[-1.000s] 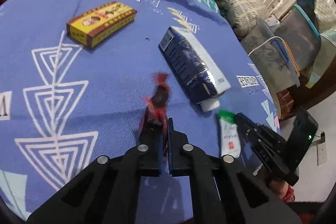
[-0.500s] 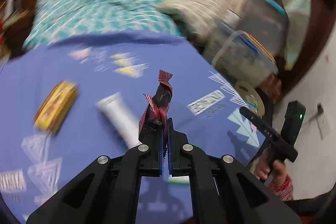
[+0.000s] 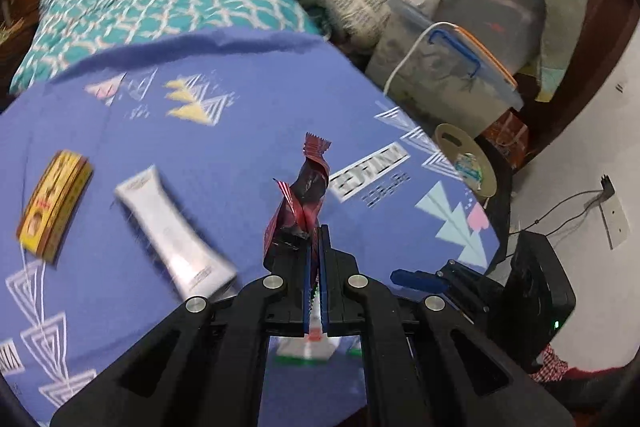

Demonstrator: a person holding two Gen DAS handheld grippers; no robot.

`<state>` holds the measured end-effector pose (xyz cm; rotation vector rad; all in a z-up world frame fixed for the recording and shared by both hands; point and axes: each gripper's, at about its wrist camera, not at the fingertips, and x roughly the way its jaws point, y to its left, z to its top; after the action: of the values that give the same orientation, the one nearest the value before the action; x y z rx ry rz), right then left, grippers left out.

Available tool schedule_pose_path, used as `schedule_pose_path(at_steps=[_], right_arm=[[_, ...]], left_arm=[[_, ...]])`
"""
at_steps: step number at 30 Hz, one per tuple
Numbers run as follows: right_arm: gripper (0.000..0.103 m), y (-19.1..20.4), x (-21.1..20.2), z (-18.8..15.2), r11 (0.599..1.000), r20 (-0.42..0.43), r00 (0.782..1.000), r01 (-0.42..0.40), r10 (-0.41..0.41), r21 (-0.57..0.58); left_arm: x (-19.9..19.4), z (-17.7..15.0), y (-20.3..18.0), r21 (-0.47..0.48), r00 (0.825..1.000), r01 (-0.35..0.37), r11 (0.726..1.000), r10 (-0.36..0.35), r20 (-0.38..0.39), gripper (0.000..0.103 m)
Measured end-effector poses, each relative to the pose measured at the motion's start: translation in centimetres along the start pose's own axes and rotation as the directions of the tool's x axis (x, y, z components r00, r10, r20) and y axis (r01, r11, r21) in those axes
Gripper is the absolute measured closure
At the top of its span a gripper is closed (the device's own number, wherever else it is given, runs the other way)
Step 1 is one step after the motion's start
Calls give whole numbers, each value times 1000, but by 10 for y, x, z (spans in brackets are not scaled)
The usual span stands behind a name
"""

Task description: Collect trash

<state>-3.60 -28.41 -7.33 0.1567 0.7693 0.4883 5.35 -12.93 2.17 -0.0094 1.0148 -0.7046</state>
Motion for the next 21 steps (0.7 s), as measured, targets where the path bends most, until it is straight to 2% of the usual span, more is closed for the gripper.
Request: schedule_pose_path(at_steps=[5,8,9,11,13,16,21], right_arm=[[18,33,28,11,993,-37,997,68,-72,-91],[18,41,45,11,976,-66,982,168,-179,-139],[22,40,51,11,970,-85,974,197,-210,-141],[32,34,53,4,960,-80,964,240,-253,-147],[83,30,48,4,961,-71,966,238,-250,-140],[93,9,41,6,967,-71,965,247,-251,-64],[95,-35,6,14,957,-5,960,281,-281,66]], left_arm=[[-11,-18,30,-66,1000,9,998,-8,7,100],[-17,-24,41,-89,1000,20,996,-18,18,100],[-20,-26,45,-94,1000,24,995,-22,22,100],[-24,-29,51,-102,999,29,994,-26,28,100],[-25,-34,55,-105,999,37,994,-34,26,100],[-20,-37,57,-105,999,46,993,-45,10,100],[-3,-32,39,-75,997,74,994,-77,-27,100]])
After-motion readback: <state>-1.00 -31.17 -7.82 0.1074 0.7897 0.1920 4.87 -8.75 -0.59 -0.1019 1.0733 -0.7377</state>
